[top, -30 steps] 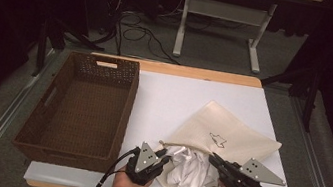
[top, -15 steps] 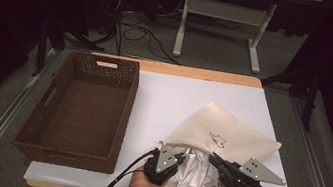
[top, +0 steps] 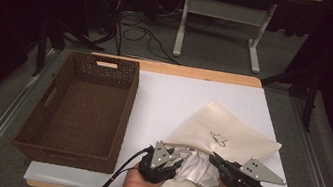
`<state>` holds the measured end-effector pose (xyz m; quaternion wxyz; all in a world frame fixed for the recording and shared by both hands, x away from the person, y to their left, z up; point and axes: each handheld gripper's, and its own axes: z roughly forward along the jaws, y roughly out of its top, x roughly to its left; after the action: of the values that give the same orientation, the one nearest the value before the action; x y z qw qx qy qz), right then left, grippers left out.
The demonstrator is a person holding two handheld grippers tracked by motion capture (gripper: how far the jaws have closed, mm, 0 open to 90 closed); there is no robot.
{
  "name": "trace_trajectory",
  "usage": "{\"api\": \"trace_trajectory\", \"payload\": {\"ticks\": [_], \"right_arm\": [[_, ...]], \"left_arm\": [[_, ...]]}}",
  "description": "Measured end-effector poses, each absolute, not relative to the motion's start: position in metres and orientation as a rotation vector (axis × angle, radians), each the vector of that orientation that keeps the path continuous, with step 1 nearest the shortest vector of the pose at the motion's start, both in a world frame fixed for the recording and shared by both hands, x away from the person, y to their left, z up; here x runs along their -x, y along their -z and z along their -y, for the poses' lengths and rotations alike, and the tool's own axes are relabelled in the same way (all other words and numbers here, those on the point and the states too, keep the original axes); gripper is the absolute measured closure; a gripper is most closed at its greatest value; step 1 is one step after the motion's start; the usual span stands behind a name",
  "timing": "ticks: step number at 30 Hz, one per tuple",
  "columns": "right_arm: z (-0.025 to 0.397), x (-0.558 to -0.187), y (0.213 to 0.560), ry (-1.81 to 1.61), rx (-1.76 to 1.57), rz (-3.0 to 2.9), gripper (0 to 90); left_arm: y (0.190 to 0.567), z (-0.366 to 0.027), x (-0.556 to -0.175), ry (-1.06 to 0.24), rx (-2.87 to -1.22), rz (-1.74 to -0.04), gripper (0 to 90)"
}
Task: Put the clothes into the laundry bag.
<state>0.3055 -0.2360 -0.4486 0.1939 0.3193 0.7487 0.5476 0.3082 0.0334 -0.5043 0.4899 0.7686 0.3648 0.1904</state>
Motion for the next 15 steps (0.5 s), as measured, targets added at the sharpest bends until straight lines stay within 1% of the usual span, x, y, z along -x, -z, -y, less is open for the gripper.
{"api": "trace_trajectory", "payload": {"ticks": [3, 5, 8, 12, 14, 15], "right_arm": [[0.236, -0.305, 0.449, -1.537, -0.901, -2.099, 88.3], [0.236, -0.306, 0.449, -1.535, -0.896, -2.099, 88.2], [0.236, -0.306, 0.449, -1.540, -0.895, -2.100, 88.3], [0.237, -0.306, 0.450, -1.544, -0.907, -2.101, 88.3], [0.237, -0.306, 0.450, -1.542, -0.911, -2.097, 88.3], [0.236, -0.306, 0.450, -1.541, -0.908, -2.098, 88.3]], "left_arm": [[0.504, -0.043, -0.299, -0.488, -1.851, -0.882, 47.7], [0.506, -0.047, -0.297, -0.476, -1.820, -0.897, 43.8], [0.507, -0.046, -0.296, -0.448, -1.815, -0.906, 41.5], [0.505, -0.043, -0.293, -0.437, -1.788, -0.882, 32.6], [0.505, -0.041, -0.293, -0.394, -1.791, -0.882, 25.3], [0.505, -0.041, -0.293, -0.372, -1.789, -0.877, 24.1]]}}
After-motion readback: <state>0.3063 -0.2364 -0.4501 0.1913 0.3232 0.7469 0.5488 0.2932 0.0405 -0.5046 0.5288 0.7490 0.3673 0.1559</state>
